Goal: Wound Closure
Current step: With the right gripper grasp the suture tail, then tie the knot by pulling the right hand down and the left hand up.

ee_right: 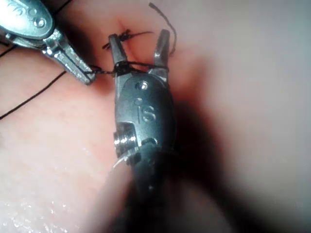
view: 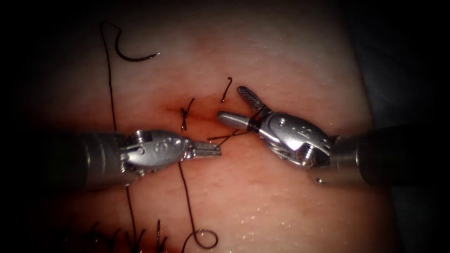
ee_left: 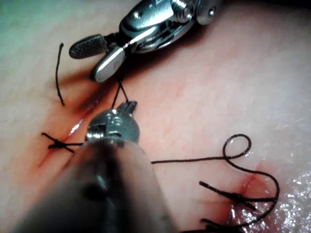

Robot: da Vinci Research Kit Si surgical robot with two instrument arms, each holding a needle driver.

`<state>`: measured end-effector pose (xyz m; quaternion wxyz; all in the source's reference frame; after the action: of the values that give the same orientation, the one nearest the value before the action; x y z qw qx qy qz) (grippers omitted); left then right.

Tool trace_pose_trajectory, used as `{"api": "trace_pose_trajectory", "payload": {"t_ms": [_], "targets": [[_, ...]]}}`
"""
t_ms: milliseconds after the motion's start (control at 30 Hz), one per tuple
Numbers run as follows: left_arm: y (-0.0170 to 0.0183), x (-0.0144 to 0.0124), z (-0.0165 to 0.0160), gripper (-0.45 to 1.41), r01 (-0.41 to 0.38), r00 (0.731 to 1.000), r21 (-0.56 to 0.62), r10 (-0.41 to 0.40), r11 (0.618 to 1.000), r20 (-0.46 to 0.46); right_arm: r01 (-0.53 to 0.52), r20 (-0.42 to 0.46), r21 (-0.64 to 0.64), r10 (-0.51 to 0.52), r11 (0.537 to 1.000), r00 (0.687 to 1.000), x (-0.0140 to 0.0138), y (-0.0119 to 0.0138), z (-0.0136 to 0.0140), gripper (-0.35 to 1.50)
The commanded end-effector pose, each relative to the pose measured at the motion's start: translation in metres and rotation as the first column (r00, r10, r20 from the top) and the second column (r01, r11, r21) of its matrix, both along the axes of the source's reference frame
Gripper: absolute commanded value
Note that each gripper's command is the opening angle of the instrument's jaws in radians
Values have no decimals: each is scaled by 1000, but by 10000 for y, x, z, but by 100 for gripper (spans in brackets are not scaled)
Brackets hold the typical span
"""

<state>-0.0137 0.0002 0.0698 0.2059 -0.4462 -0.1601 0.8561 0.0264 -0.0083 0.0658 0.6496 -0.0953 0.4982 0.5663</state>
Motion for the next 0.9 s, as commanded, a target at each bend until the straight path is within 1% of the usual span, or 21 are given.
{"api": "trace_pose_trajectory", "payload": {"t_ms": [33,200,300,333,367,400,433,467,600,633,700,767,800,867,900], "targets": [[1,-5,6,-45,3,1000,-1,-3,1000,5,-5,-5,3,5,1000,1000,9,5,9,105],[14,-4,12,-45,13,1000,1,-13,1000,9,-6,7,-4,6,1000,1000,19,18,18,103],[18,-1,15,-45,17,1000,0,-17,1000,7,2,17,-15,-1,1000,1000,28,23,21,98],[19,1,17,-45,17,1000,0,-17,1000,7,4,28,-20,-3,1000,1000,31,25,21,93],[20,1,18,-45,20,1000,-1,-20,1000,6,3,28,-20,-2,1000,1000,32,25,21,81],[21,3,18,-45,20,1000,-1,-20,1000,5,2,28,-20,-2,1000,1000,33,25,21,14],[22,4,18,-45,21,1000,-2,-21,1000,3,3,28,-21,-2,1000,1000,33,23,20,-30],[24,6,18,-45,26,1000,-2,-26,1000,4,0,31,-20,1,1000,1000,33,20,18,-35],[34,14,15,-45,46,999,-3,-46,999,8,-21,50,-17,22,1000,999,35,11,11,-35],[42,20,13,-45,68,998,-5,-68,998,9,-25,54,-19,26,1000,998,36,6,8,-35],[53,27,13,-45,85,996,-4,-85,996,6,-28,58,-21,29,999,998,38,1,6,-35],[74,38,13,-45,114,993,2,-114,993,-10,-39,72,-21,40,999,997,40,-6,4,-35],[87,43,16,-45,127,992,11,-127,992,-17,-52,79,-2,52,999,996,42,-10,2,-35],[103,48,21,-45,139,990,22,-138,990,-27,-69,93,11,67,998,993,44,-14,1,-35],[116,49,28,-45,149,988,30,-148,988,-37,-82,109,12,80,997,991,47,-18,-1,-35]]}}
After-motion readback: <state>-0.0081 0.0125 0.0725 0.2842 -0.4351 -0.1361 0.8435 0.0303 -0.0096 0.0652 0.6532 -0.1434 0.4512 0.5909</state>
